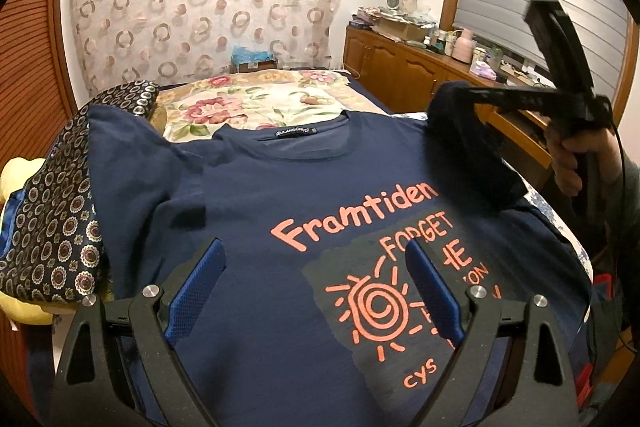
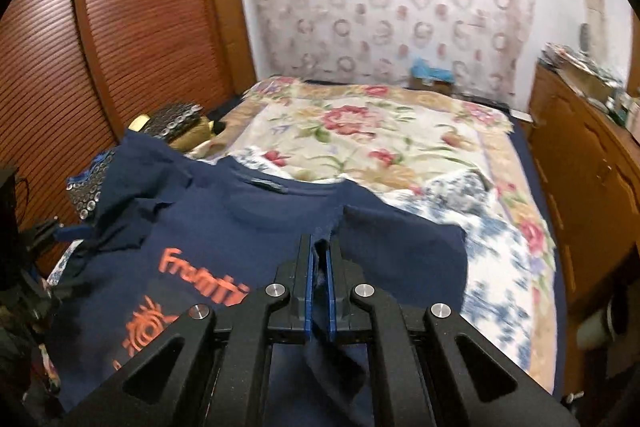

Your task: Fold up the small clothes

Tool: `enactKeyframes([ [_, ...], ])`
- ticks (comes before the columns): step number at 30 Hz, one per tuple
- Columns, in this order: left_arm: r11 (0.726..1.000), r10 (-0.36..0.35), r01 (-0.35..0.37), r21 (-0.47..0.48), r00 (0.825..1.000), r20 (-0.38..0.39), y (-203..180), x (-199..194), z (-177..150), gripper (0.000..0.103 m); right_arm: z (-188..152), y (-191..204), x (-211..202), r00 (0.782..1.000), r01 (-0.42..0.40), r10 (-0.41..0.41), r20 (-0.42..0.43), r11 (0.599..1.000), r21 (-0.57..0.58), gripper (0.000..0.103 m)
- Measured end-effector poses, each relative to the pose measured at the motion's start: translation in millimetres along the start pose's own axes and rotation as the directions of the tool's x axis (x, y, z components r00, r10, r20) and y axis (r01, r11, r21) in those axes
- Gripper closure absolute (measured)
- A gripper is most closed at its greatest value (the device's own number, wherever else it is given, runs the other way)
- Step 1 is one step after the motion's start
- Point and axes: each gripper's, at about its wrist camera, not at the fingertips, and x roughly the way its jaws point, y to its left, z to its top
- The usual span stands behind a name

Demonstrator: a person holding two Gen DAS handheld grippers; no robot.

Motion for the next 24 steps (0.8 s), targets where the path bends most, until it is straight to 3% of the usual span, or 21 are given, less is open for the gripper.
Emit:
enactKeyframes([
  [2,1.0,0.001,-0.001,-0.001,1.0,-0.004,2,1,-2,0.01,4,9,8,1.0,0.009,-0.01,-0.013,0.999,-0.045,0.095],
  [4,1.0,0.002,-0.002,0.0,1.0,-0.008,3,1,-3,0.01,5,9,11,1.0,0.019,-0.02,-0.024,0.998,-0.054,0.078],
  [6,1.0,0.004,-0.004,-0.003,1.0,-0.008,5,1,-3,0.01,5,4,11,0.999,0.027,-0.028,-0.023,0.999,-0.047,0.074],
  [14,1.0,0.027,-0.027,-0.012,1.0,0.012,17,1,8,0.01,-12,-10,2,0.988,0.135,-0.137,-0.07,0.99,-0.036,0.073],
  [16,0.999,0.037,-0.037,-0.008,0.999,0.019,20,0,12,0.01,-22,-25,8,0.982,0.164,-0.166,-0.093,0.986,-0.031,0.068],
  [24,0.997,0.079,-0.079,-0.005,0.996,0.031,42,1,27,0.01,-24,-52,53,0.964,0.202,-0.2,-0.177,0.979,-0.007,0.068],
])
